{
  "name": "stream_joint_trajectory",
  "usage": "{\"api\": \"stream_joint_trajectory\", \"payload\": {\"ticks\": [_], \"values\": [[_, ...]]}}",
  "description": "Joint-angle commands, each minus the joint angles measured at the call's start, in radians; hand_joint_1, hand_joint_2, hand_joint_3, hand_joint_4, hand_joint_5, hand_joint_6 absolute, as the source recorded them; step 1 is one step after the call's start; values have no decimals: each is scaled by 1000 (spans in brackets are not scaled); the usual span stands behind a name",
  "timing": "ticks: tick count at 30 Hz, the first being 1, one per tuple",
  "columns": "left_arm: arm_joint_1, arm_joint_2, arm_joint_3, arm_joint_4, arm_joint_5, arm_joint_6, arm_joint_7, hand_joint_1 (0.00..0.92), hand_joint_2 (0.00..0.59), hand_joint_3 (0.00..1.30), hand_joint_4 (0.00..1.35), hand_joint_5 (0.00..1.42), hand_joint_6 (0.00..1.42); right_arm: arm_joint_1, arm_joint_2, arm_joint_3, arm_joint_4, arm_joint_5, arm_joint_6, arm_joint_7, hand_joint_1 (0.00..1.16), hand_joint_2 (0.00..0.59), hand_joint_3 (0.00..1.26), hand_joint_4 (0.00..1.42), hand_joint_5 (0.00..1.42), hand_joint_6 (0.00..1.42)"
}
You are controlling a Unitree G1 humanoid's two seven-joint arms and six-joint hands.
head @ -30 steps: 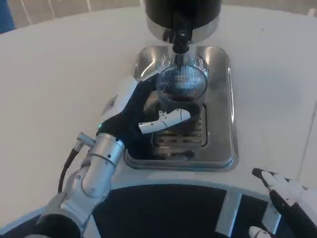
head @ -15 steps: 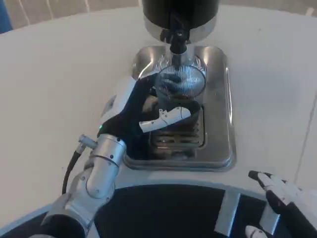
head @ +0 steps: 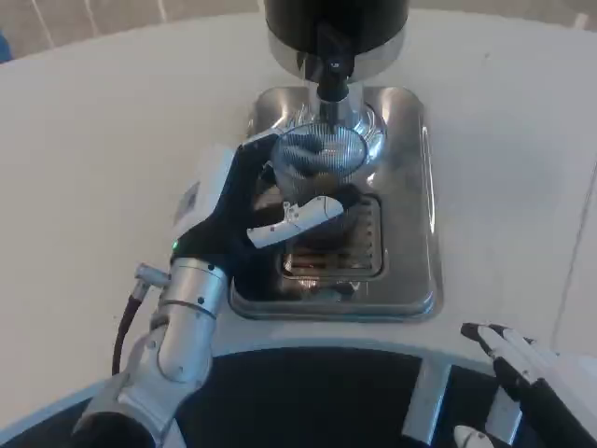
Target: Grasp the cup under the faucet to collect the drink, then remove the cup.
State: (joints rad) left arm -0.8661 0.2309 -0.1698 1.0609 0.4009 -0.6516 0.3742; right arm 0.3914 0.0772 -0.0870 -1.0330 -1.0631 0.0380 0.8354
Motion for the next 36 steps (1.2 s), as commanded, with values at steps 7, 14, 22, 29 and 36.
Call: {"api": "stream_joint_trajectory", "payload": {"ticks": [7,14,22,29,36], "values": [[62,41,39,-39,-22,-69,12,559,95,955,1075,1229,386,-66,97,7,-14,-12,10,-6,203,509,51,0,0,0],[104,69,63,-94,-41,-111,-22,570,71,949,1097,1253,393,-106,83,11,-14,-21,38,6,206,509,53,0,0,0],[179,119,106,-173,-92,-178,-92,574,66,955,1098,1256,395,-128,59,-1,-14,-7,67,2,205,501,46,0,0,0],[219,144,149,-216,-137,-201,-146,577,57,957,1098,1256,409,-142,51,1,-14,-14,78,7,204,499,45,0,0,0],[219,151,173,-205,-146,-198,-166,573,54,949,1098,1246,412,-183,44,26,-14,-45,106,32,191,496,44,0,0,0]]}}
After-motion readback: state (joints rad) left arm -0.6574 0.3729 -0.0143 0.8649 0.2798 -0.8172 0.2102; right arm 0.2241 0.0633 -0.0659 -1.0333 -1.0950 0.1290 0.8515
